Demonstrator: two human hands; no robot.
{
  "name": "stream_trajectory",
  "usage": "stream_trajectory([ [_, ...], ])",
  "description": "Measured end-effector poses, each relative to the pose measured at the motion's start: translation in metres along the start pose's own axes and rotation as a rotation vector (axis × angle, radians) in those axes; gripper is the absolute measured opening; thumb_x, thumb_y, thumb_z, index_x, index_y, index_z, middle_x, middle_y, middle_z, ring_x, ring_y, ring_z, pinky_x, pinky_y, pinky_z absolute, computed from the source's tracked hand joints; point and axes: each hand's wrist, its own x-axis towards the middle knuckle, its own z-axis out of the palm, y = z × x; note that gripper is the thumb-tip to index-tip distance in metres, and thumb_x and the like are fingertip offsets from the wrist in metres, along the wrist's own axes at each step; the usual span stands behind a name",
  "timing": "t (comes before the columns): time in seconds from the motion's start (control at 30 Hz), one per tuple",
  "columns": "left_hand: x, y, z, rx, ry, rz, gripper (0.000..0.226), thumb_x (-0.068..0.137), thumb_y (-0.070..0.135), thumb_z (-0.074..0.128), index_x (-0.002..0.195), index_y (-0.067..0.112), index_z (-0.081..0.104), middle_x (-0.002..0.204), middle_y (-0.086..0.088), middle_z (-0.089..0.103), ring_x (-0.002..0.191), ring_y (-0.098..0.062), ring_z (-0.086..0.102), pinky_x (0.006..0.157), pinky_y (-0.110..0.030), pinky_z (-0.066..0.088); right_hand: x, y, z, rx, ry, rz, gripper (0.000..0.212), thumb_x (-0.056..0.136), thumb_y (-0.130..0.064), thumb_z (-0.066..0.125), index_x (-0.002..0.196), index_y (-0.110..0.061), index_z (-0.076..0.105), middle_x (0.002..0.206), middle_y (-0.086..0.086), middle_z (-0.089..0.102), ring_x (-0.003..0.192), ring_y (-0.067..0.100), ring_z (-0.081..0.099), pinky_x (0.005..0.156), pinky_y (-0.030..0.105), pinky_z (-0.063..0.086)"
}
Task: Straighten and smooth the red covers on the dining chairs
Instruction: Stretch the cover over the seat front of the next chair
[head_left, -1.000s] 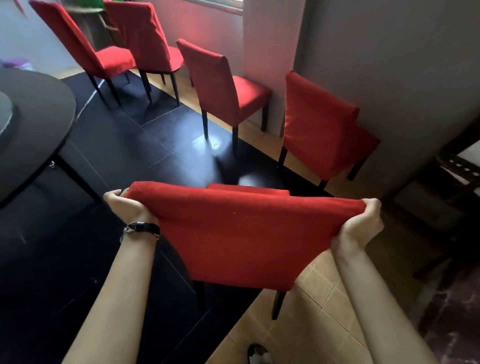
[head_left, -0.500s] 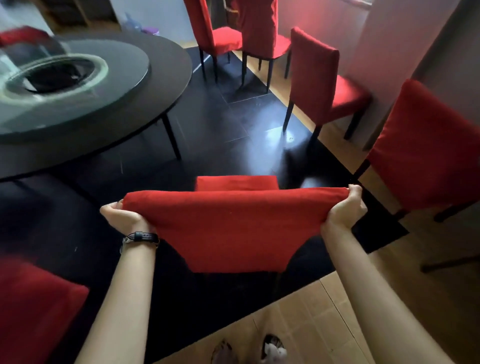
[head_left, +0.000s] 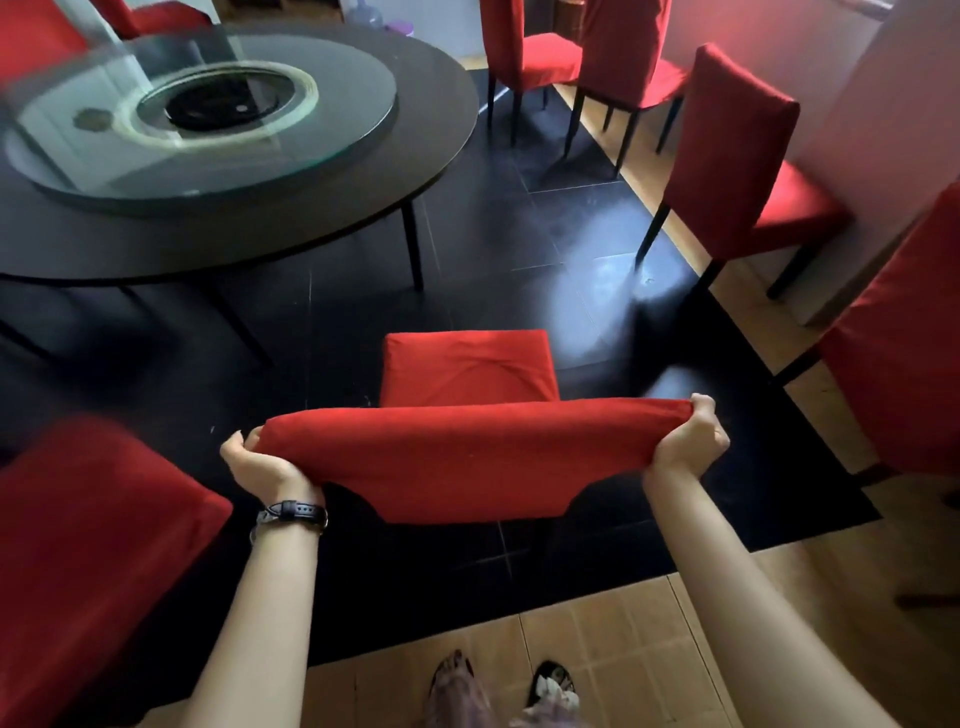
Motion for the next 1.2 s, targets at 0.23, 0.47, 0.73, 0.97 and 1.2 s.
stream_trajectory([
  [0.23, 0.006, 0.006, -0.016, 0.334, -0.036, 0.010, 0.026, 0.088, 0.027, 0.047, 0.063, 0.024, 0.053, 0.043, 0.017, 0.051, 0.047, -0.005, 0.048, 0.048, -0.018, 0.040, -0.004, 0.003, -0.008, -0.011, -0.020, 0.003, 0.041, 0.090, -0.016, 0.050, 0.056, -0.020, 0.028, 0.042, -0.016, 0.024, 0.045, 0.006, 0.022, 0.048, 0.027, 0.022],
  [0.47, 0.008, 0.024, -0.035, 0.738, -0.305, -0.140, 0.018, 0.082, 0.032, 0.059, 0.070, 0.021, 0.065, 0.063, 0.001, 0.061, 0.064, -0.017, 0.057, 0.060, -0.030, 0.045, -0.012, 0.009, -0.027, 0.001, -0.016, 0.014, 0.042, 0.091, -0.013, 0.048, 0.055, -0.019, 0.028, 0.035, -0.016, 0.024, 0.034, 0.003, 0.024, 0.037, 0.020, 0.022],
  [0.73, 0.009, 0.029, 0.007, 1.781, -0.588, 0.333, 0.023, 0.093, 0.025, 0.048, 0.109, 0.023, 0.065, 0.118, -0.006, 0.063, 0.110, -0.027, 0.055, 0.085, -0.031, 0.038, -0.006, 0.006, -0.035, -0.250, -0.127, -0.152, 0.041, 0.094, -0.013, 0.045, 0.055, -0.019, 0.033, 0.049, -0.006, 0.031, 0.046, 0.005, 0.027, 0.055, 0.031, 0.025],
  [0.97, -0.011, 0.021, 0.007, 2.162, -0.539, 0.508, 0.039, 0.093, 0.046, 0.033, 0.099, 0.034, 0.070, 0.104, -0.005, 0.067, 0.098, -0.029, 0.060, 0.072, -0.030, 0.035, -0.059, 0.004, -0.016, -1.046, -0.681, -1.016, 0.039, 0.087, -0.048, 0.060, 0.111, -0.018, 0.066, 0.118, 0.000, 0.066, 0.112, 0.021, 0.059, 0.111, 0.052, 0.024],
  [1.2, -0.015, 0.024, -0.001, 2.110, -0.540, 0.523, 0.046, 0.092, 0.046, 0.032, 0.090, 0.026, 0.073, 0.094, -0.007, 0.068, 0.083, -0.027, 0.057, 0.066, -0.030, 0.035, -0.089, 0.031, 0.001, -1.276, -1.080, -1.420, 0.076, 0.061, -0.074, 0.068, 0.117, -0.022, 0.065, 0.113, -0.005, 0.069, 0.100, 0.018, 0.068, 0.083, 0.037, 0.051],
])
